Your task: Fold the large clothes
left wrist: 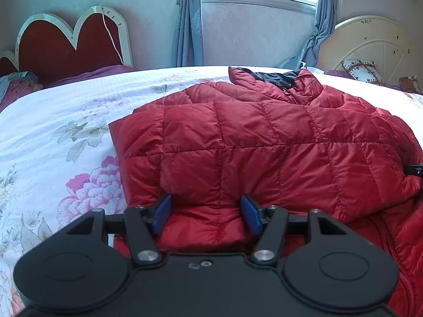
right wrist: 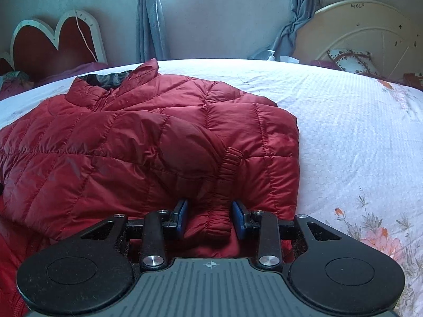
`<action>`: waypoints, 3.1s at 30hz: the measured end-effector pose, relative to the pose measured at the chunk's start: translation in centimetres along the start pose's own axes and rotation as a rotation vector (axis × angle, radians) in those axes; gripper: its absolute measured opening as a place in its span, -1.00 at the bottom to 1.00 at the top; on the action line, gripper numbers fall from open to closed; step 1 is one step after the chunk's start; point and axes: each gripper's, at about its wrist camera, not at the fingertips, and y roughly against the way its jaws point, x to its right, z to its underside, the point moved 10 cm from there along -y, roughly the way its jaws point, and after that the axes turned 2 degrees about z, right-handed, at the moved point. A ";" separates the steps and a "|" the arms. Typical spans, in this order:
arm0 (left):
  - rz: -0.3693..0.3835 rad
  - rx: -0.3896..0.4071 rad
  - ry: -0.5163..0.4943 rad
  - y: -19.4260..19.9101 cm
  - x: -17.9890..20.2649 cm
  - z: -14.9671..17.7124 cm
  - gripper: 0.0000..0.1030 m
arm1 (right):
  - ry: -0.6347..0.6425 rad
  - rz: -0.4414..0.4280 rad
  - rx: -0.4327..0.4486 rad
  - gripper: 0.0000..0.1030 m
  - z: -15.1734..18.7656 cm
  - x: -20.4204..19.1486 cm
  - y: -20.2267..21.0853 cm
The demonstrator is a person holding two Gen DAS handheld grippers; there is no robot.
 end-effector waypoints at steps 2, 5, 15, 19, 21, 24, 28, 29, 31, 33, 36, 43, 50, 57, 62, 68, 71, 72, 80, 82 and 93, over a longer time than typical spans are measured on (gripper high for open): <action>-0.001 -0.017 -0.011 0.2 0.0 0.0 0.38 | -0.005 -0.003 -0.019 -0.33 -0.1 -0.1 0.3; -0.019 -0.023 -0.063 1.3 0.1 -0.1 0.93 | -0.050 -0.035 -0.027 -0.24 -0.3 0.2 1.6; 0.038 -0.016 -0.130 6.6 0.4 2.9 0.78 | -0.098 -0.054 0.037 0.38 4.1 1.5 10.4; 0.075 -0.044 -0.113 9.0 -0.4 6.2 0.63 | -0.155 -0.033 0.008 0.12 7.6 3.5 13.5; 0.095 -0.064 -0.080 10.5 -1.1 8.3 0.59 | -0.189 -0.035 -0.008 0.12 9.5 4.9 15.1; 0.129 -0.105 -0.037 12.6 -1.9 11.6 0.42 | -0.252 -0.054 -0.049 0.12 12.4 7.4 16.8; 0.185 -0.134 0.014 15.4 -2.1 14.9 0.33 | -0.361 -0.119 -0.115 0.12 15.9 10.5 18.3; 0.195 -0.141 0.032 15.9 -2.1 15.4 0.33 | -0.380 -0.137 -0.125 0.12 16.6 10.9 18.5; 0.221 -0.163 0.092 17.2 -2.0 17.1 0.33 | -0.424 -0.178 -0.146 0.12 18.2 11.8 19.0; 0.246 -0.170 0.150 18.4 -1.9 18.6 0.33 | -0.460 -0.235 -0.155 0.12 19.5 12.1 19.7; 0.266 -0.166 0.204 20.1 -1.6 20.6 0.32 | -0.492 -0.313 -0.150 0.12 21.2 12.0 20.9; 0.435 -0.135 0.488 21.3 -1.9 21.9 0.27 | -0.503 -0.503 -0.156 -0.08 21.9 9.9 21.6; 0.436 -0.067 0.638 21.6 -2.8 22.7 -0.87 | -0.523 -0.571 -0.134 -0.89 22.9 9.4 22.3; 0.443 0.009 0.682 25.4 -2.6 24.6 -0.88 | -0.513 -0.595 -0.077 -0.90 25.3 10.8 26.5; 0.450 0.021 0.742 26.3 -2.8 25.5 -0.88 | -0.523 -0.588 -0.098 -0.90 26.8 11.3 27.2; 0.491 0.192 0.718 28.6 -3.6 18.2 -0.88 | -0.460 -0.609 0.064 -0.90 19.1 11.4 30.0; 0.508 0.287 0.705 28.1 -4.1 12.6 -0.88 | -0.434 -0.595 0.159 -0.90 13.9 11.3 30.5; 0.512 0.313 0.703 27.5 -4.3 10.6 -0.88 | -0.433 -0.594 0.183 -0.91 12.0 11.3 30.3; 0.475 0.330 0.647 19.4 -5.0 -1.6 -0.88 | -0.447 -0.576 0.237 -0.90 -2.3 10.2 24.0; 0.458 0.295 0.636 15.9 -5.4 -4.0 -0.88 | -0.458 -0.562 0.212 -0.90 -5.2 9.9 20.8; 0.303 0.180 0.562 0.7 -8.9 -6.8 0.63 | -0.560 -0.446 0.136 0.90 -10.2 11.2 4.0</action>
